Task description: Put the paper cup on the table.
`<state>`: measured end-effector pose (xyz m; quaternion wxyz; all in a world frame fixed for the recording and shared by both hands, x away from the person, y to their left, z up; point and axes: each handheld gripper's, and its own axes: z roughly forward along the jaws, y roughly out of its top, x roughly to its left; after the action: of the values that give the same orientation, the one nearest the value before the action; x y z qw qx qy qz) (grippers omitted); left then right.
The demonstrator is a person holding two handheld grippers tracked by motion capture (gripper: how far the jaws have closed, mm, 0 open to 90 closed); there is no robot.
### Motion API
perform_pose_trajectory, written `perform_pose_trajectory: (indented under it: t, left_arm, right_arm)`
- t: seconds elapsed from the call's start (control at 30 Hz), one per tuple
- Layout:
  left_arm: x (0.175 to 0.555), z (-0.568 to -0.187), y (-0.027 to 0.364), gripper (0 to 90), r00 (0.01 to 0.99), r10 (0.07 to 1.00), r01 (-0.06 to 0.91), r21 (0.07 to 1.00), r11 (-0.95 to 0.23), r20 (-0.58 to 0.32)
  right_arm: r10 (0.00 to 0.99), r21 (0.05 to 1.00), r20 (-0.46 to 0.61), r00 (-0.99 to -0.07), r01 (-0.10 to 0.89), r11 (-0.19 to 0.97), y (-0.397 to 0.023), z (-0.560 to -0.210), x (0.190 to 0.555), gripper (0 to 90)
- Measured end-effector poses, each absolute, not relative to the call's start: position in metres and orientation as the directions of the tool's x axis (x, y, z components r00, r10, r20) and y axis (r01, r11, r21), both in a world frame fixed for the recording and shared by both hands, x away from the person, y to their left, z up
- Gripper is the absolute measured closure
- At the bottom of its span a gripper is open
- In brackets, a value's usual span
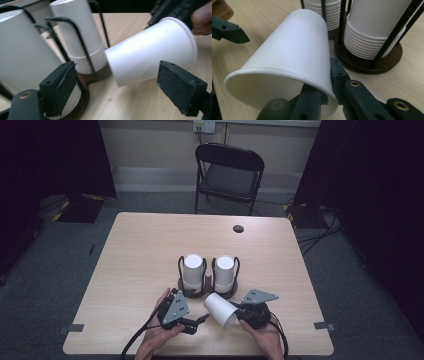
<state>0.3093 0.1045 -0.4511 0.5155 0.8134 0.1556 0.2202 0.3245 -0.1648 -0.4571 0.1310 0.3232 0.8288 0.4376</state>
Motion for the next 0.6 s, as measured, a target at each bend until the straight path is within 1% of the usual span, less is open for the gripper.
perform_pose_trajectory:
  t: [0.2,0.3,0.4,0.47,0.6]
  left_arm:
    - [0.307,-0.452,0.097,16.2,0.868,0.440,-0.008,0.892,-0.453,0.231]
    - [0.304,-0.456,0.093,16.4,0.882,0.402,-0.034,0.885,-0.465,0.245]
    - [0.302,-0.457,0.091,16.4,0.886,0.392,-0.042,0.885,-0.464,0.247]
    - [0.301,-0.458,0.090,20.1,0.890,0.372,-0.067,0.883,-0.465,0.263]
    - [0.301,-0.456,0.087,19.4,0.893,0.363,-0.076,0.886,-0.458,0.264]
  right_arm:
    - [0.621,0.796,0.058,-0.782,0.411,0.444,-0.161,-0.455,0.326,86.7]
    - [0.612,0.790,0.057,-0.789,0.410,0.455,-0.157,-0.458,0.325,86.6]
    - [0.605,0.787,0.059,-0.794,0.410,0.461,-0.156,-0.458,0.324,86.7]
    - [0.599,0.784,0.058,-0.799,0.408,0.468,-0.155,-0.458,0.324,86.7]
    - [0.590,0.779,0.063,-0.805,0.409,0.475,-0.154,-0.459,0.325,86.6]
